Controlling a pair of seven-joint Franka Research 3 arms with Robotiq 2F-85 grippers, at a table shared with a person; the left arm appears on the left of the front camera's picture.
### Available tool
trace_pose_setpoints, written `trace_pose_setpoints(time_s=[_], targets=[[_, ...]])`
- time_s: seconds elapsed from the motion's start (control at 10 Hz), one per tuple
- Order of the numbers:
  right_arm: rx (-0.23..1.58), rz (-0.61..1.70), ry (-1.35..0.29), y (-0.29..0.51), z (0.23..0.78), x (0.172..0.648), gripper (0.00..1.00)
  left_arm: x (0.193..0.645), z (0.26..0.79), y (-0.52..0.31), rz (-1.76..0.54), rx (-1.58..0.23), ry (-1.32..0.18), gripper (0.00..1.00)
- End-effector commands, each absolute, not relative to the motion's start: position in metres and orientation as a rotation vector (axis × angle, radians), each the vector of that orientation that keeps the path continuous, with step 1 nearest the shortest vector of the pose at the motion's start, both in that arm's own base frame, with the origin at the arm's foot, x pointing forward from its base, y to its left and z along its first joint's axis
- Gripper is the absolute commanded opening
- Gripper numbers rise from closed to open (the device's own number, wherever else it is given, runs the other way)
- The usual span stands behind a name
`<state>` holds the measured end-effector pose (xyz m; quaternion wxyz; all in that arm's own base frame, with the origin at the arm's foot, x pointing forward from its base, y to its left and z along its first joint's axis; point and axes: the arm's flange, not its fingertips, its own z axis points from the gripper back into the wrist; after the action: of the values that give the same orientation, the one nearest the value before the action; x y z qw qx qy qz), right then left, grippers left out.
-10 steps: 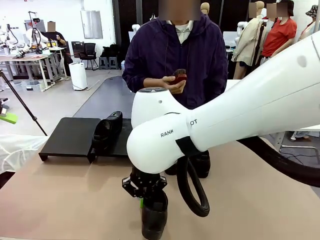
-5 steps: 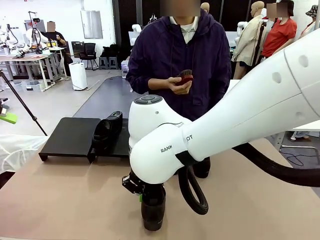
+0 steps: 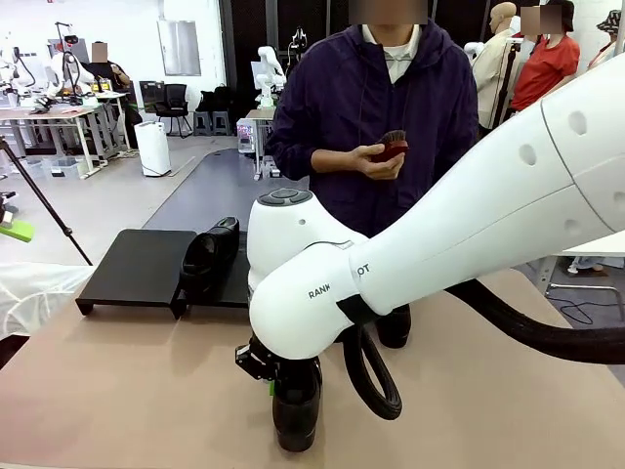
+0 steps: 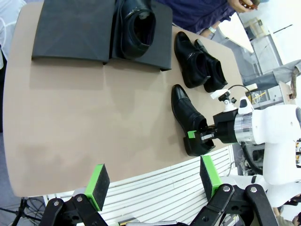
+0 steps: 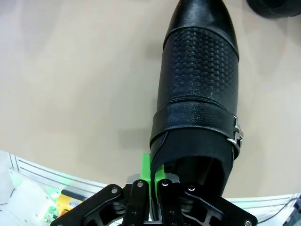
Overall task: Organize the shoes by placing them on the stand.
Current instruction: Pick up one Shoe and place it in the middle of the table.
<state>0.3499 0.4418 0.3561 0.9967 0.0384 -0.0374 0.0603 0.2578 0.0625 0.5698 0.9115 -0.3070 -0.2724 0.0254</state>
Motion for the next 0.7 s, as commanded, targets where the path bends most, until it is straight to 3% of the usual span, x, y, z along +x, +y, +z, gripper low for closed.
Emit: trace_pose_setpoints(time_s=[0.0,0.1,0.2,0.3,0.6], targets=[[0.076,0.12,-0.08,0.4385,0.3578,0.349,0.0,0.2596,0.5694,0.0647,0.047,-0.637,-0.572,1.0],[0.077,0.121,-0.075,0.4418,0.3561,0.3499,0.13,0.2596,0.5694,0.0647,0.047,-0.637,-0.572,1.0],[0.082,0.101,-0.082,0.441,0.3564,0.3508,0.72,0.2596,0.5694,0.0647,0.047,-0.637,-0.572,1.0],[0.091,0.09,-0.077,0.4414,0.356,0.3502,1.0,0.2596,0.5694,0.0647,0.047,-0.637,-0.572,1.0],[0.105,0.08,-0.083,0.4406,0.3619,0.3493,1.0,0.2596,0.5694,0.0647,0.047,-0.637,-0.572,1.0]])
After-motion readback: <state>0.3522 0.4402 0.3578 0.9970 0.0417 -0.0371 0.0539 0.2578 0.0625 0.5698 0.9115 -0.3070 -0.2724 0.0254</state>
